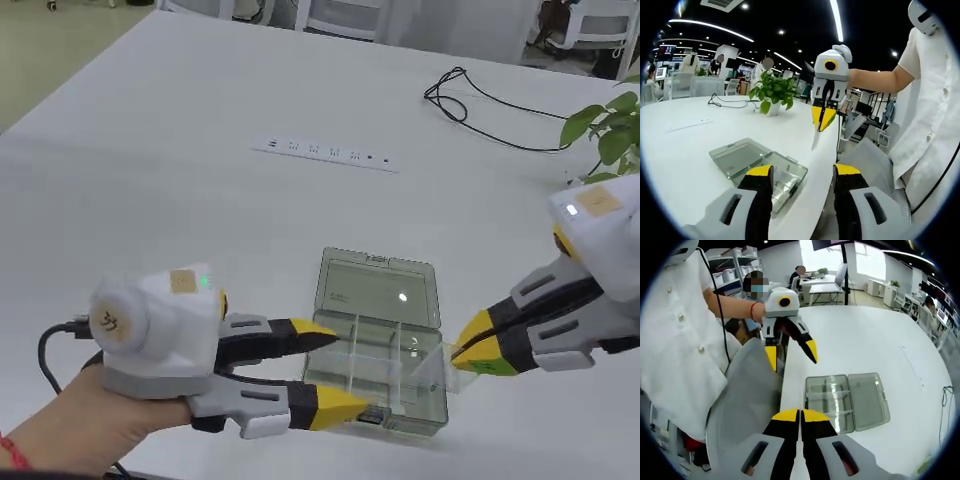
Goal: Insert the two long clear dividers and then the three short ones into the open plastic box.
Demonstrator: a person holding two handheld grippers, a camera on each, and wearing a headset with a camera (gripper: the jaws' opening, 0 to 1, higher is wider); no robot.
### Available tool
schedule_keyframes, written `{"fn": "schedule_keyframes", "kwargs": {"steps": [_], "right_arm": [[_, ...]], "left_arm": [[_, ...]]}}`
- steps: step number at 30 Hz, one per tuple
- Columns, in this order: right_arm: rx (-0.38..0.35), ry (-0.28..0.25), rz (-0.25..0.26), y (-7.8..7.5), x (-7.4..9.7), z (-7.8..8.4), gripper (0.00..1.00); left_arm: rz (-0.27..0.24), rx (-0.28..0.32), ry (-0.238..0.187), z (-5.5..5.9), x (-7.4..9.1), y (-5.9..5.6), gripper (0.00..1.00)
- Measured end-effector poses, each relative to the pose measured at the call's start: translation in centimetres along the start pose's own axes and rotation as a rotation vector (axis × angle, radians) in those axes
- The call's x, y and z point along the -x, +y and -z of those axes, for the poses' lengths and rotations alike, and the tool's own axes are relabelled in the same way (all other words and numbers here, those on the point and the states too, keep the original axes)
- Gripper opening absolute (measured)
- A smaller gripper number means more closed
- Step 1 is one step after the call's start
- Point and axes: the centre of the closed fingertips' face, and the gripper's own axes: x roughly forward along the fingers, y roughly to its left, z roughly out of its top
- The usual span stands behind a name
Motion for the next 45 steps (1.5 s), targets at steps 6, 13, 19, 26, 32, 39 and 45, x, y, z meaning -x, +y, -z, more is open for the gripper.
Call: {"fn": "schedule_keyframes", "kwargs": {"steps": [6,13,19,26,32,39,45], "right_arm": [[0.016,0.047,0.03,-1.2,-0.6,0.8,0.03],[0.052,0.111,0.066,-2.8,-1.3,2.0,0.03],[0.068,0.146,0.083,-4.2,-2.3,3.2,0.03],[0.068,0.171,0.094,-5.5,-3.5,4.4,0.03],[0.066,0.184,0.096,-5.9,-4.4,5.0,0.03],[0.065,0.194,0.093,-6.1,-4.9,5.3,0.03],[0.065,0.203,0.091,-6.2,-5.3,5.5,0.03]], "left_arm": [[-0.029,-0.004,0.027,0.8,0.5,0.9,0.57],[-0.046,-0.01,0.058,1.8,1.0,1.6,0.67],[-0.068,-0.005,0.074,2.4,1.1,2.1,0.79],[-0.094,0.005,0.08,2.7,1.2,2.6,0.89],[-0.1,0.01,0.068,2.8,1.2,2.7,0.96],[-0.102,0.017,0.07,2.9,1.3,2.6,0.98],[-0.104,0.02,0.068,2.8,1.2,2.5,0.98]]}}
